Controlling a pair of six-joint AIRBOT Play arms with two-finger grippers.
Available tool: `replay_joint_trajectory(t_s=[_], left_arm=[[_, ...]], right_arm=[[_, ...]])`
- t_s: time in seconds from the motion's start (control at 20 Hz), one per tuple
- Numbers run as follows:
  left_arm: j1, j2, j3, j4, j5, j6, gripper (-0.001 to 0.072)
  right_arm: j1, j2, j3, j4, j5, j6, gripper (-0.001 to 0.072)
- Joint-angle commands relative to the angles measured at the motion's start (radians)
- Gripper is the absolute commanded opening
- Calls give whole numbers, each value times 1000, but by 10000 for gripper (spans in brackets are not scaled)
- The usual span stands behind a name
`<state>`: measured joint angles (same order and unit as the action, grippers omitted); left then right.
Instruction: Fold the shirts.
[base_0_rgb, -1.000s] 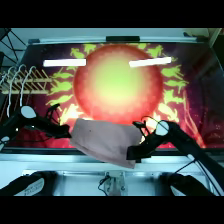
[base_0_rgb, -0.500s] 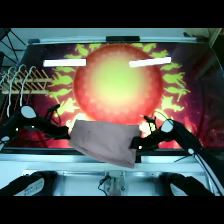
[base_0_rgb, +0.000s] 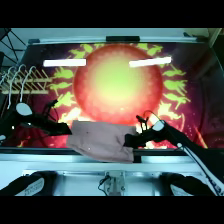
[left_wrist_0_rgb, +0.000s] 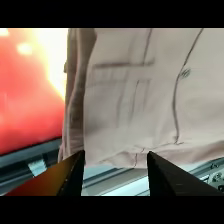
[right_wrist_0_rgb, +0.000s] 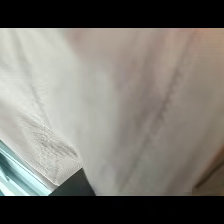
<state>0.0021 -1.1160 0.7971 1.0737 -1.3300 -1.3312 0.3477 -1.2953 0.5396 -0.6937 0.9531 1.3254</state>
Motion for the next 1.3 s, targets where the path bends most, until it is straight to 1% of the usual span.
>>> replay_joint_trajectory(t_s=[0.0, 0.15, 0.3, 0.4, 0.5, 0.6, 0.7, 0.75, 0.85, 0.9, 0.95, 1.05, 1.15, 1.2, 1.25], left_arm=[[60, 37, 135, 0, -13, 15, 473], [99, 52, 261, -1, -14, 13, 473], [97, 51, 291, -21, -15, 3, 473], [85, 51, 291, -25, -17, -34, 472], [64, 51, 291, -28, -17, -45, 473], [39, 51, 291, -27, -17, -48, 472], [11, 51, 291, -27, -17, -61, 472], [-3, 51, 291, -27, -15, -61, 472], [-27, 51, 291, -27, -5, -62, 472], [-36, 51, 291, -27, 6, -63, 471], [-43, 51, 291, -27, 19, -78, 471], [-49, 51, 291, -28, 17, -100, 472], [-53, 51, 291, -27, 19, -99, 471], [-52, 51, 291, -27, 20, -99, 471], [-52, 51, 291, -27, 20, -100, 472]], right_arm=[[-22, 40, 47, 19, -42, -79, 64], [-159, 81, 163, -13, -56, -57, 64], [-377, 85, 293, -77, -30, -27, 64], [-552, 85, 369, -196, 19, 33, 64], [-746, 90, 428, -340, 79, 113, 64], [-926, 114, 455, -466, 124, 152, 64], [-1110, 152, 455, -602, 166, 195, 63], [-1186, 163, 455, -657, 195, 200, 64], [-1315, 165, 446, -742, 279, 195, 64], [-1366, 171, 420, -760, 298, 216, 63], [-1412, 191, 376, -758, 293, 253, 63], [-1478, 241, 282, -796, 272, 262, 63], [-1522, 275, 188, -823, 246, 277, 63], [-1525, 283, 149, -821, 228, 264, 64], [-1509, 284, 126, -819, 214, 221, 63]])
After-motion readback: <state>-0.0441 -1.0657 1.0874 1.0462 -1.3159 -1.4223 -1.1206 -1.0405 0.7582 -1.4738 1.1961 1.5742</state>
